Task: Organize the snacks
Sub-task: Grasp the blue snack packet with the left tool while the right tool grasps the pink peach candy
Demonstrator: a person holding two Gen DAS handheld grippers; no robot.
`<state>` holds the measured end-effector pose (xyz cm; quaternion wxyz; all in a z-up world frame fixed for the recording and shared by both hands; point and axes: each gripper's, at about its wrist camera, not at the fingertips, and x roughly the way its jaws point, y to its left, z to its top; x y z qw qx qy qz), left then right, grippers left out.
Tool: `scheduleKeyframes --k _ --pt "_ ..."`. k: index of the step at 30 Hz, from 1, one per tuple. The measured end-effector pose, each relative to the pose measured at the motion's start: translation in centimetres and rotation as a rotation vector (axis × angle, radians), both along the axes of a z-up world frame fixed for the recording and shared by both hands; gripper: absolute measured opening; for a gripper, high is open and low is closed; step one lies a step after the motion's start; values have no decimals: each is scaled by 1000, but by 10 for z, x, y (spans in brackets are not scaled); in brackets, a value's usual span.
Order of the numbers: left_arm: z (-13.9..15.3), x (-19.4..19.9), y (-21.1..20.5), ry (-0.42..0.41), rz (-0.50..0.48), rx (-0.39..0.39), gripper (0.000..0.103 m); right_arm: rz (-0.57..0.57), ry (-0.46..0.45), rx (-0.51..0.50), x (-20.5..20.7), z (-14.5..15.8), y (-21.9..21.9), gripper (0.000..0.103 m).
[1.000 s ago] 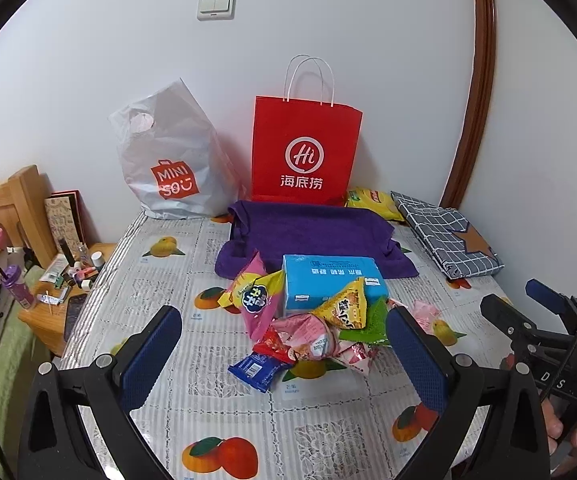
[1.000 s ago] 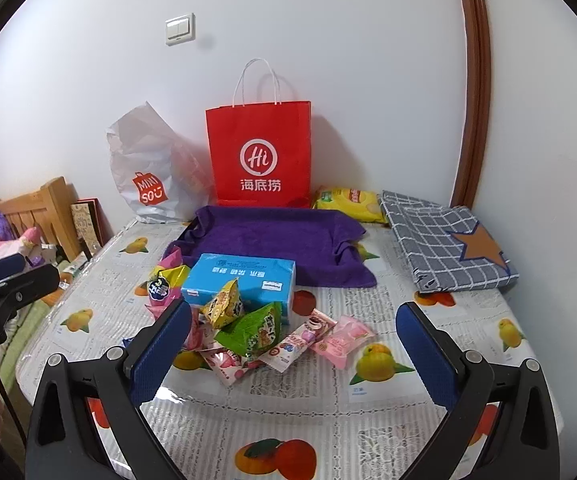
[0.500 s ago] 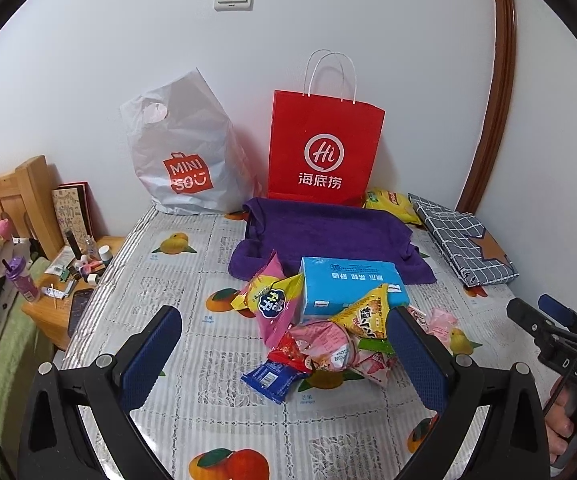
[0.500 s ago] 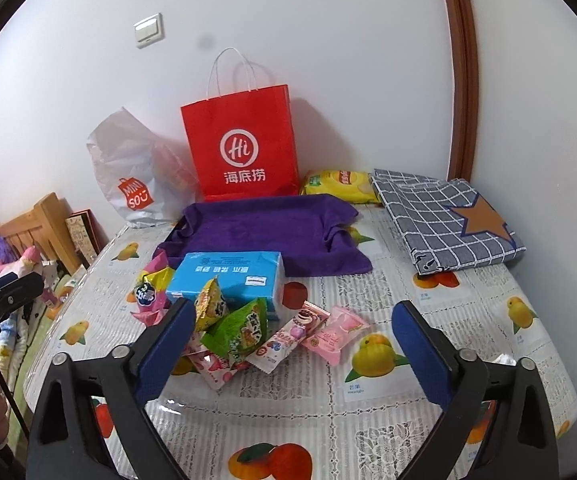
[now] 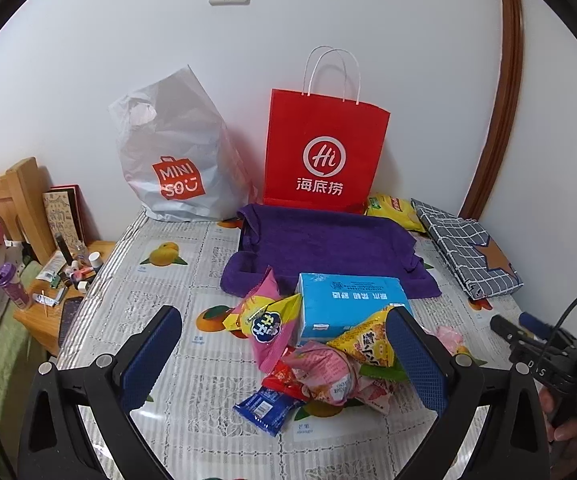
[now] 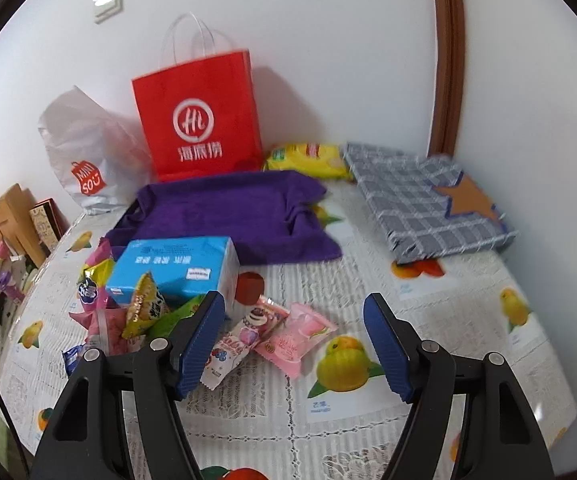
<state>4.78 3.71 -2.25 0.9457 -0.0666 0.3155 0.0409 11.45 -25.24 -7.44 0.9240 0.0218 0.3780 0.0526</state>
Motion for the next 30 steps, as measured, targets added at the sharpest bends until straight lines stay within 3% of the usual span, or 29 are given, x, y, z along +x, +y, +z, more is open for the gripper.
scheduleKeyframes --k 8,19,22,26,30 --pt "-13 29 7 37 13 -14 102 -39 135 15 35 -53 -9 63" --pt "-40 64 22 130 23 -29 102 -59 284 42 74 -108 -8 62" --pt "-46 69 28 153 35 -21 102 -58 284 42 77 -117 -6 62" --pt "-58 71 38 199 66 8 102 -27 263 -6 76 -115 -1 36" --pt "-72 70 46 241 78 25 102 -2 219 -32 68 -108 -2 32"
